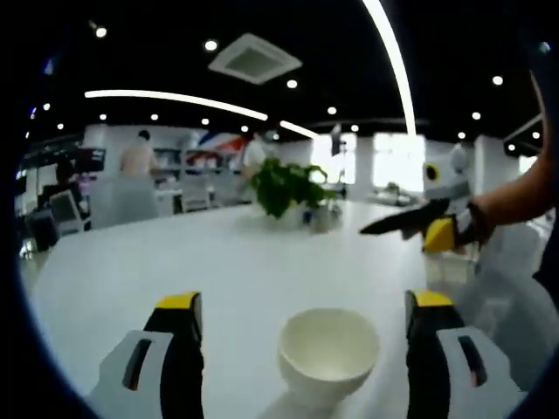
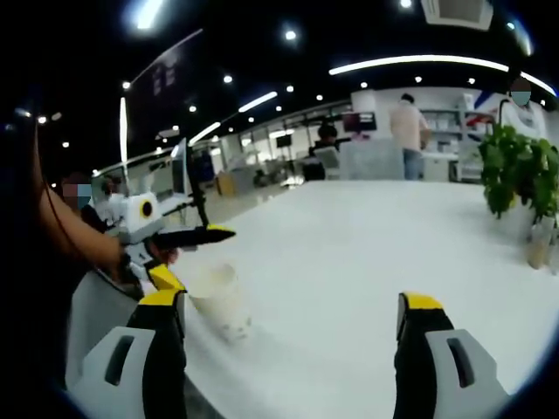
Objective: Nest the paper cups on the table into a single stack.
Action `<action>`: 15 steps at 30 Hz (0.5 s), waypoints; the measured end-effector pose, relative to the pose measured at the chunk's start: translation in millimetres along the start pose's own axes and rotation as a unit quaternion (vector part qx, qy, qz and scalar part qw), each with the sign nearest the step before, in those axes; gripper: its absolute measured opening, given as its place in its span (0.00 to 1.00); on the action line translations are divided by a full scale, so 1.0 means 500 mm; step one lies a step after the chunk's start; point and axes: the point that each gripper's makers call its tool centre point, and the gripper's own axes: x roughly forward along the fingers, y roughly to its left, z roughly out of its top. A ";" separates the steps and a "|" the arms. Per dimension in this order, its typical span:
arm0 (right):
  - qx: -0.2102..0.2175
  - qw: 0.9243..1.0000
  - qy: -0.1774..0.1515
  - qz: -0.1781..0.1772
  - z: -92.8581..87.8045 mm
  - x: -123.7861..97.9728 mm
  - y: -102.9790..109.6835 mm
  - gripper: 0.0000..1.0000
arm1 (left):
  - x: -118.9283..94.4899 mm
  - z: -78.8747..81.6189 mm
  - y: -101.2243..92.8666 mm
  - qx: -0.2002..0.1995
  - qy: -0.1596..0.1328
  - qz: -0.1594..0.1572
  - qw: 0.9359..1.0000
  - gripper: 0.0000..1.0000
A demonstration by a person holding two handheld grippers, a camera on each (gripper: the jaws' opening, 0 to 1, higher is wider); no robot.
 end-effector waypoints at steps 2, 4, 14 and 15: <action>-0.004 1.000 0.000 0.000 0.002 0.000 -0.002 1.00 | -0.012 0.020 0.014 -0.003 -0.007 0.003 1.000 0.99; -0.006 1.000 -0.002 -0.001 0.006 0.001 -0.004 1.00 | -0.027 0.040 0.025 -0.006 -0.016 0.003 1.000 0.99; -0.017 1.000 -0.005 0.011 0.017 0.014 0.006 1.00 | -0.095 0.057 0.067 0.022 0.001 0.019 1.000 0.99; -0.019 1.000 -0.004 0.013 0.017 0.017 0.008 1.00 | -0.100 0.052 0.070 0.017 0.009 0.022 1.000 0.99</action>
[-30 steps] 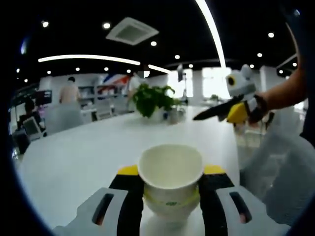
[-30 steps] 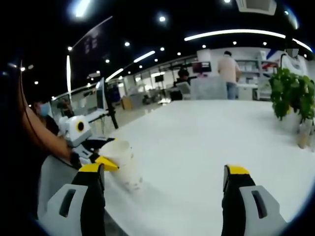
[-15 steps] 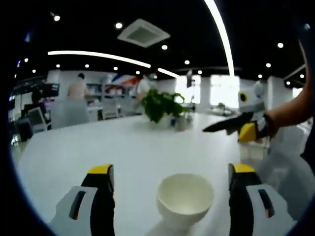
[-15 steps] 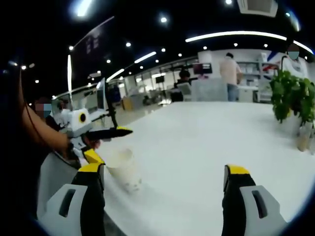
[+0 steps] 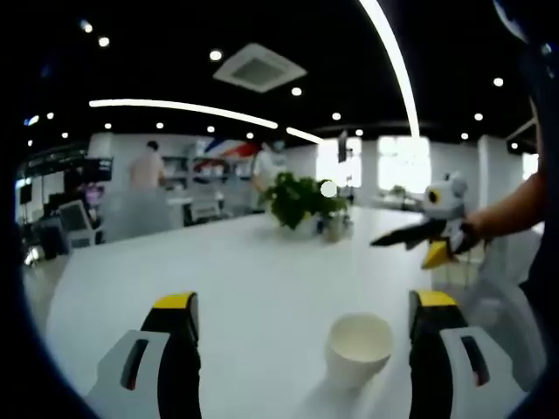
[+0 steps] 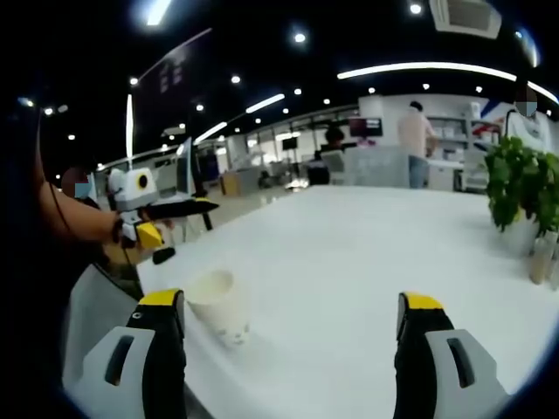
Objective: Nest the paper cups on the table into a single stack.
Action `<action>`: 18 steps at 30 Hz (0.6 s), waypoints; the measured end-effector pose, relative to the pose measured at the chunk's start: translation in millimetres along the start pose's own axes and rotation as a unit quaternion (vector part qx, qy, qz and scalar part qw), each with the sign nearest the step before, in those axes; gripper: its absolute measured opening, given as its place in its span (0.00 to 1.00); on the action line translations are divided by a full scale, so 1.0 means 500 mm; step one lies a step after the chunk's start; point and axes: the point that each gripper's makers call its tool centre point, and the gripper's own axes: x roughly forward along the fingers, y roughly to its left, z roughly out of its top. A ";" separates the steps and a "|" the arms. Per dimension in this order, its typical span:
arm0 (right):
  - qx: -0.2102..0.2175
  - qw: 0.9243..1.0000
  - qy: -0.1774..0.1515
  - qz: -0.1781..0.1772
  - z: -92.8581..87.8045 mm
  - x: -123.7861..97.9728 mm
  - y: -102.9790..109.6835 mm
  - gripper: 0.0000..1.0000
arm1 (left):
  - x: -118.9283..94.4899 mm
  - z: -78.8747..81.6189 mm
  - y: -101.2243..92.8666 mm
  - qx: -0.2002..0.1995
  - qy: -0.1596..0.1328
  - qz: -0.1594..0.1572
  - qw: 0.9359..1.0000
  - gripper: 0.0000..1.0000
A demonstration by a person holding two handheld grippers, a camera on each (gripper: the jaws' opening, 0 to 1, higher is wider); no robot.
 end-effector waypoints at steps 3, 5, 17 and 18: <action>-0.010 1.000 0.002 0.005 -0.001 0.005 0.003 1.00 | -0.020 -0.023 0.007 -0.015 0.020 -0.002 1.000 0.99; -0.018 1.000 0.007 0.010 -0.005 0.010 0.006 1.00 | -0.032 -0.044 0.009 -0.015 0.042 0.002 0.999 0.99; -0.038 0.998 0.039 0.043 -0.044 0.027 0.032 1.00 | -0.074 -0.102 -0.006 0.007 0.069 0.011 0.998 0.99; -0.041 0.997 0.043 0.047 -0.050 0.025 0.036 1.00 | -0.075 -0.104 -0.009 0.013 0.070 0.010 0.997 0.99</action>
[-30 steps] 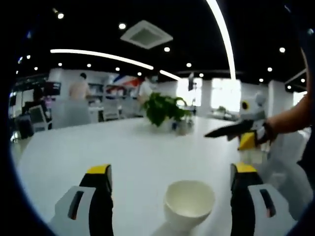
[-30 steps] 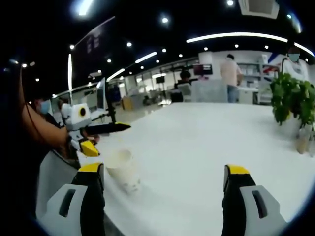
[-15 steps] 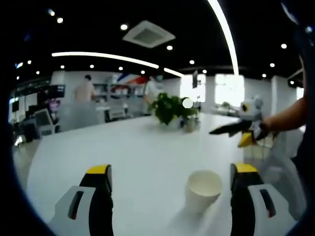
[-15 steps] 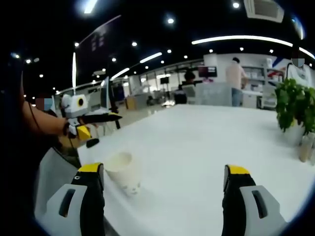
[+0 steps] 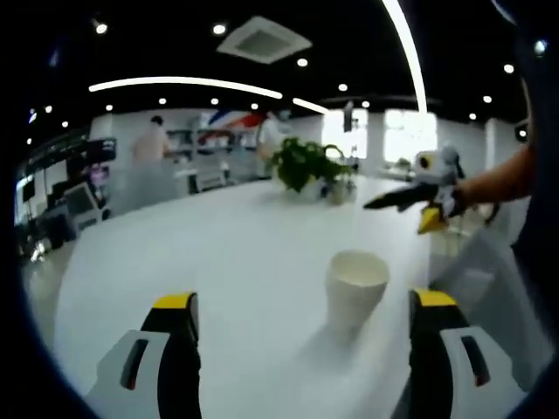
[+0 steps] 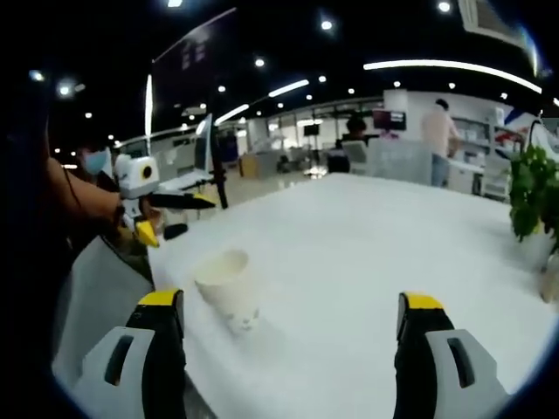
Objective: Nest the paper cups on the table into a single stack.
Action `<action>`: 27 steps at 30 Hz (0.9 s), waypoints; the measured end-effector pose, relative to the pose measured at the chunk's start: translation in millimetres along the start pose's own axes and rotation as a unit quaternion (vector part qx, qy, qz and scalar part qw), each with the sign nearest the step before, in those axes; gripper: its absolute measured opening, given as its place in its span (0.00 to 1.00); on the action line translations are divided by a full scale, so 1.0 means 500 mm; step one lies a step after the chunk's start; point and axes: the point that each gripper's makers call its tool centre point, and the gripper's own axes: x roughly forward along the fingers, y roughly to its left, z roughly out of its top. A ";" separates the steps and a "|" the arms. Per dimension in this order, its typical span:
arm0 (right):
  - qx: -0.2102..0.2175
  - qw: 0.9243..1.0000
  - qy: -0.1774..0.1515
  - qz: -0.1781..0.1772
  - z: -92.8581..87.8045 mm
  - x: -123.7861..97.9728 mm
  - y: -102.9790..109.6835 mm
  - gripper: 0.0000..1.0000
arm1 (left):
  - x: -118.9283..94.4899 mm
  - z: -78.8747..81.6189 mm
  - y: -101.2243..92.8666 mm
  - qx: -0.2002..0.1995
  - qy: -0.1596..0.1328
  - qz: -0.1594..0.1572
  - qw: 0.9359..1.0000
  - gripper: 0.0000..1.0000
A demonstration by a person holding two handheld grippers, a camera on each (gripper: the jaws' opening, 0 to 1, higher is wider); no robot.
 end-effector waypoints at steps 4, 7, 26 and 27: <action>-0.016 1.000 0.004 0.012 -0.015 -0.001 0.016 1.00 | -0.002 -0.010 -0.010 0.008 0.006 -0.003 1.000 0.99; -0.023 1.000 0.002 0.016 -0.024 0.002 0.025 0.99 | 0.003 -0.029 -0.022 0.021 0.020 -0.011 1.000 0.99; -0.069 0.993 0.064 0.076 -0.092 0.089 0.088 0.63 | 0.085 -0.105 -0.075 0.106 0.108 -0.083 0.985 0.72; -0.070 0.992 0.069 0.080 -0.099 0.092 0.091 0.62 | 0.087 -0.109 -0.076 0.107 0.112 -0.085 0.984 0.71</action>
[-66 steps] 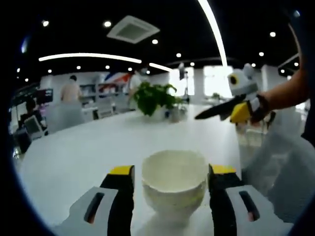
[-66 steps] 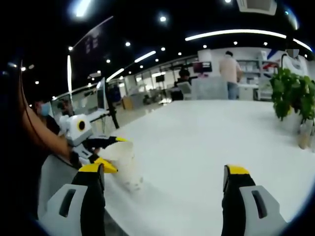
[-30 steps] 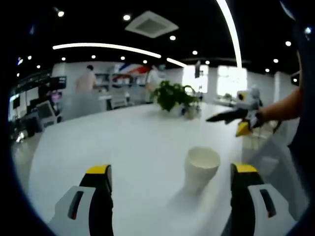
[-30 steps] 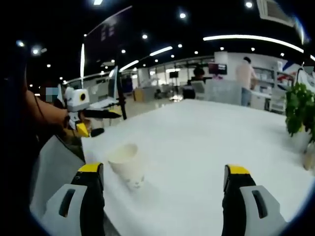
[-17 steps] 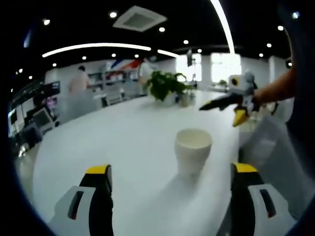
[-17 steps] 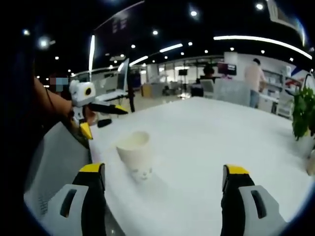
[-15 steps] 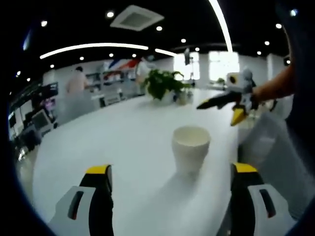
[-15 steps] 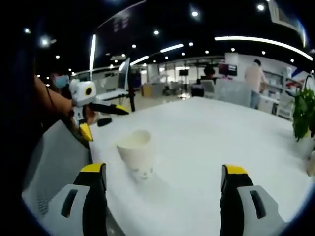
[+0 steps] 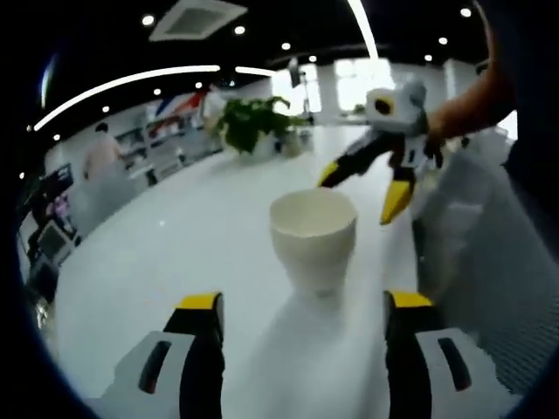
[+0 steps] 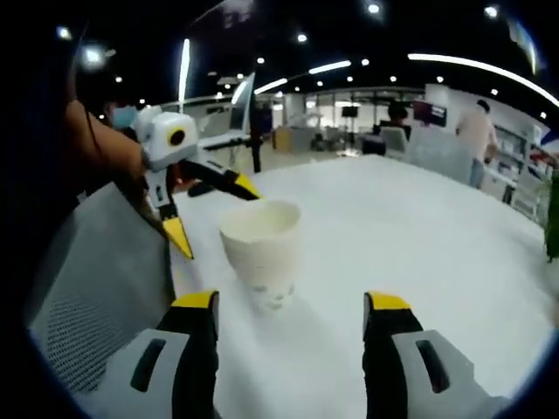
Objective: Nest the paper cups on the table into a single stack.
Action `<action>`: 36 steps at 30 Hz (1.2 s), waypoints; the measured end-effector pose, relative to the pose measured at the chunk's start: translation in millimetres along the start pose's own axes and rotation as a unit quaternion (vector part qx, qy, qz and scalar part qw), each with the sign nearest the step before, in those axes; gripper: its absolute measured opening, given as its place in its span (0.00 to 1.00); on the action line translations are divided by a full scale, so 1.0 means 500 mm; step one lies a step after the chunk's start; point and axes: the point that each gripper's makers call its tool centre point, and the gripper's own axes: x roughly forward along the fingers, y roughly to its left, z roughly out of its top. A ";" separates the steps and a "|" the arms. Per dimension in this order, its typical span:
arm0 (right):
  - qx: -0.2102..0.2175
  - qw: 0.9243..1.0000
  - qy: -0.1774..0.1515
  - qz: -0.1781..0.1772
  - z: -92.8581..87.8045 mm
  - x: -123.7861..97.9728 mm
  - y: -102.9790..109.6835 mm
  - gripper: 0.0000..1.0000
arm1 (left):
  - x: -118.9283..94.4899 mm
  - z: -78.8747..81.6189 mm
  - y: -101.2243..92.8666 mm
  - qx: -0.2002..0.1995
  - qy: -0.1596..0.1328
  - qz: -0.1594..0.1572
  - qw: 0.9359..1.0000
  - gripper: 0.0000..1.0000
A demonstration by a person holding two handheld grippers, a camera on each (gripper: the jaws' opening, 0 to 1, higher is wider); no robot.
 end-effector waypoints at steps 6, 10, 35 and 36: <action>0.012 1.000 0.027 0.010 -0.033 0.034 0.000 0.53 | 0.031 -0.014 -0.011 0.011 0.021 -0.021 1.000 0.62; 0.004 0.999 0.035 0.031 -0.034 0.052 0.014 0.48 | 0.049 -0.021 -0.004 0.006 0.030 -0.024 0.999 0.56; -0.016 0.997 0.056 0.060 -0.027 0.108 0.026 0.31 | 0.095 -0.014 -0.014 0.006 0.046 -0.064 0.997 0.31; -0.017 0.997 0.054 0.059 -0.026 0.109 0.025 0.31 | 0.095 -0.014 -0.015 0.008 0.046 -0.066 0.997 0.31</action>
